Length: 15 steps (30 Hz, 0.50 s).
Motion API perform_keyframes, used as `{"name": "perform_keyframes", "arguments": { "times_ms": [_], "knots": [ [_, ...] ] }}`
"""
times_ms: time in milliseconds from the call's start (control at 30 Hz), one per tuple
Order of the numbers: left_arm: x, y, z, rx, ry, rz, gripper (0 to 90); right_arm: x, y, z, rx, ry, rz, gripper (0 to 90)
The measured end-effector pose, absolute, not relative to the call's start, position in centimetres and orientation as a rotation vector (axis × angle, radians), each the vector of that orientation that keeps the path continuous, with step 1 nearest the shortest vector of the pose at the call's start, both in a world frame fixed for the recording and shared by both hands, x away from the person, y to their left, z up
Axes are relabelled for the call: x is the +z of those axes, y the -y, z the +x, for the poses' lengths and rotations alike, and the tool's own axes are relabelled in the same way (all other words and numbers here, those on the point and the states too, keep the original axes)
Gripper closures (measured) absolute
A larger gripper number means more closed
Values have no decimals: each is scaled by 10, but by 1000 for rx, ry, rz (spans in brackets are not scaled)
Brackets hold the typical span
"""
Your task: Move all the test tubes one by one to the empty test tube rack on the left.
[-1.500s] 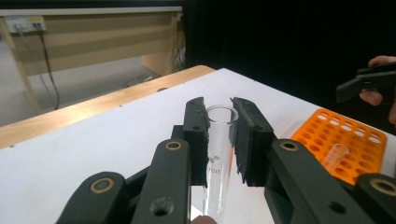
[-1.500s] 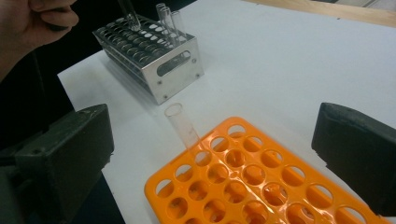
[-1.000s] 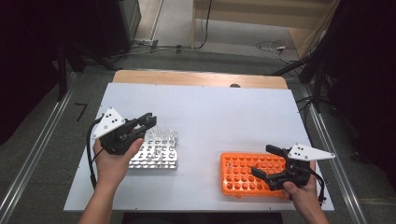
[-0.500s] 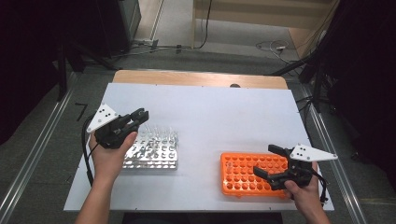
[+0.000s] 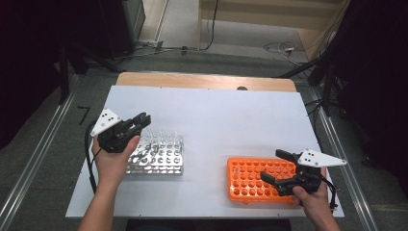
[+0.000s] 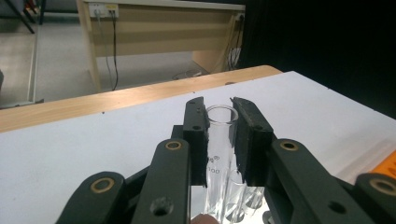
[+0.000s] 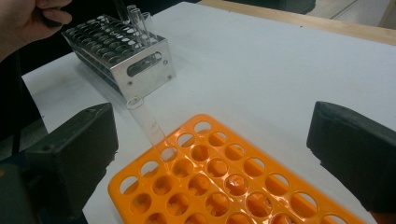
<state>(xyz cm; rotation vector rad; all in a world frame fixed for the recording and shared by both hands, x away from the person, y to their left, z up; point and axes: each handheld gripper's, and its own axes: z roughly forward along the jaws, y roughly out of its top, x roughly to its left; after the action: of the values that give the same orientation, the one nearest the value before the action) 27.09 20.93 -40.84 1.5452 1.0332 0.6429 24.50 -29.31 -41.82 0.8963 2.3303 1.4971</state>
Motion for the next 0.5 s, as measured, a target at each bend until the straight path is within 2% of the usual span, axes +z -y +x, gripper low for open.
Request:
{"name": "perform_keyframes", "arguments": {
  "times_ms": [500],
  "knots": [
    [-421, -199, 275, 636, -1042, 1598, 766, -418, 292, 244, 1497, -2334, 900, 7]
  ]
}}
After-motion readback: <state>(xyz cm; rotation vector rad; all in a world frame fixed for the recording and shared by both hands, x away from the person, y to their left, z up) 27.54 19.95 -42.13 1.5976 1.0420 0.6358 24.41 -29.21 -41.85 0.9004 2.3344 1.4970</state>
